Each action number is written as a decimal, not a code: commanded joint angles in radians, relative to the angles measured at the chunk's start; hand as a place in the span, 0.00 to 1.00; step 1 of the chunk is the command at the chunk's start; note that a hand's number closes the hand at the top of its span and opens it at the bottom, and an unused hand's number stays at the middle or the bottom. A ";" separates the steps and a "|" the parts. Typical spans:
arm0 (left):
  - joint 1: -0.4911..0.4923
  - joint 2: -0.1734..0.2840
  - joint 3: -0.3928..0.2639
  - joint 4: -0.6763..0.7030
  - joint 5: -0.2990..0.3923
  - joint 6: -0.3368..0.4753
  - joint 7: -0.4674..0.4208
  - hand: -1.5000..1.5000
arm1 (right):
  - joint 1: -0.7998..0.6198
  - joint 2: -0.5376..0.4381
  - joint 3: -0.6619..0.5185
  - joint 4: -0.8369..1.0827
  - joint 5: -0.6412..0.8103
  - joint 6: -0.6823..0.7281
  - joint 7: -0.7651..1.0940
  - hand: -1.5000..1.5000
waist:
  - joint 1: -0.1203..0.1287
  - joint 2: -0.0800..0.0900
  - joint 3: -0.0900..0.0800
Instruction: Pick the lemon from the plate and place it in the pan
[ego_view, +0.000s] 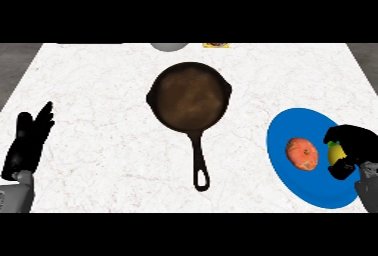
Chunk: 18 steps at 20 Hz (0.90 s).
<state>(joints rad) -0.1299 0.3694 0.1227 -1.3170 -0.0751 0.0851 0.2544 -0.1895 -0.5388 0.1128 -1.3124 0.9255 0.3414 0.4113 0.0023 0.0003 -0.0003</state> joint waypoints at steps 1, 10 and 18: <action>0.048 -0.028 0.003 -0.085 -0.007 -0.003 0.038 0.50 | 0.004 0.018 0.004 0.024 0.078 -0.038 -0.029 1.00 | 0.001 -0.001 0.000; -0.028 -0.031 0.010 -0.029 -0.037 -0.012 0.027 0.50 | -0.104 -0.046 -0.049 0.069 0.004 -0.021 -0.311 1.00 | 0.014 0.006 0.002; -0.037 -0.030 -0.006 -0.011 -0.036 -0.040 0.011 0.50 | -0.300 -0.094 -0.037 0.119 -0.121 -0.115 -0.861 1.00 | 0.054 0.019 0.006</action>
<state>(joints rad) -0.1530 0.3431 0.1224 -1.3383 -0.1037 0.0427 0.2588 -0.4059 -0.6166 0.1057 -1.2180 0.8627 0.3007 -0.2323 0.0592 0.0186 0.0050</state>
